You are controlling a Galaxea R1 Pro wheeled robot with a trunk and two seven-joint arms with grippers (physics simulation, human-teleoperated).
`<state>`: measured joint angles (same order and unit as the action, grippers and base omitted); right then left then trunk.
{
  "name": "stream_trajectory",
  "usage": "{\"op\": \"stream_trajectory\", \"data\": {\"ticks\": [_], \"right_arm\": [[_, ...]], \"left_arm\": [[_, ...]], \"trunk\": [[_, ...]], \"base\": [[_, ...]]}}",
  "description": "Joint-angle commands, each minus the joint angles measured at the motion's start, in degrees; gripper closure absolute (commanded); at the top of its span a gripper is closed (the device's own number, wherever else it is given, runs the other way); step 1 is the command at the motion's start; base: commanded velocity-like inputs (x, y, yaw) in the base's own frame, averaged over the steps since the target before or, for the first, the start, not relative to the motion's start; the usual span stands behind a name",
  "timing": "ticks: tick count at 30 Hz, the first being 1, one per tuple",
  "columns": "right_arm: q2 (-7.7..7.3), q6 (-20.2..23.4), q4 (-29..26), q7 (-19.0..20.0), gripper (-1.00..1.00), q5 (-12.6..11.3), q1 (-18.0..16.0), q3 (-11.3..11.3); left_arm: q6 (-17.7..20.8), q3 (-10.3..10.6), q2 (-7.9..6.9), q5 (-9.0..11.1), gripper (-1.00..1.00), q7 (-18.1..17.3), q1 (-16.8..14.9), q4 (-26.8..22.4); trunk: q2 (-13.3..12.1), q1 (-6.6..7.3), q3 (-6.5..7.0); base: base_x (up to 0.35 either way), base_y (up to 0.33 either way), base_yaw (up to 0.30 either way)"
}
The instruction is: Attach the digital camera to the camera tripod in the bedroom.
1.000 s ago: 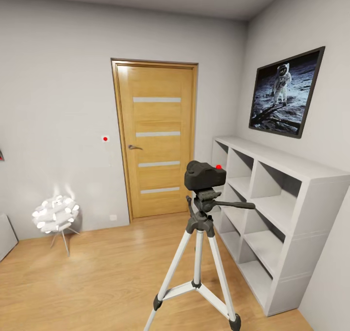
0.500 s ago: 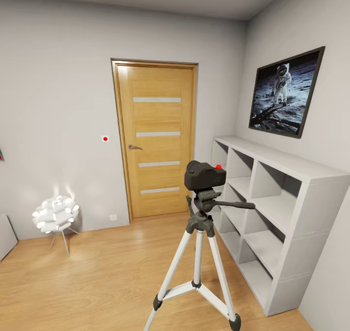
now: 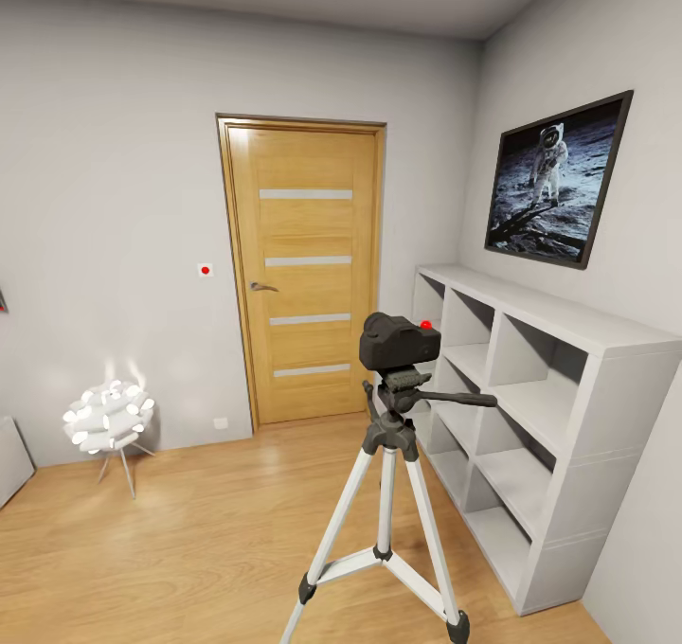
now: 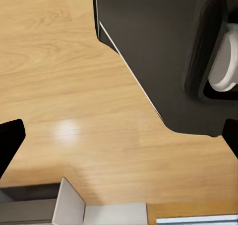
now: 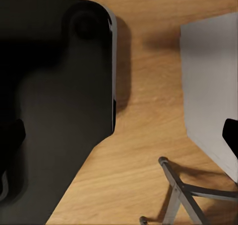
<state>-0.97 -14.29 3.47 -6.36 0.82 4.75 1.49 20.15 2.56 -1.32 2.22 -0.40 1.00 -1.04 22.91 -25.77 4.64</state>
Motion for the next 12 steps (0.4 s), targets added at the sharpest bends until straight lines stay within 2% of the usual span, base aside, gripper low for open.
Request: {"op": "stream_trajectory", "data": {"ticks": [1, 12], "right_arm": [[0.01, -0.5, 0.0, -0.2, -1.0, 0.1, 0.0, 0.2], [0.01, -1.4, -0.6, -0.1, -1.0, 0.1, 0.0, 0.1]], "left_arm": [[0.3, 0.2, 0.08, 0.2, -1.0, 0.0, 0.0, -0.1], [0.2, 0.2, 1.01, 0.2, -1.0, -0.1, 0.1, -1.4]], "trunk": [[0.0, -0.02, 0.02], [0.0, -0.02, 0.02]], "base": [[0.0, 0.0, 0.0], [0.0, 0.0, 0.0]]}}
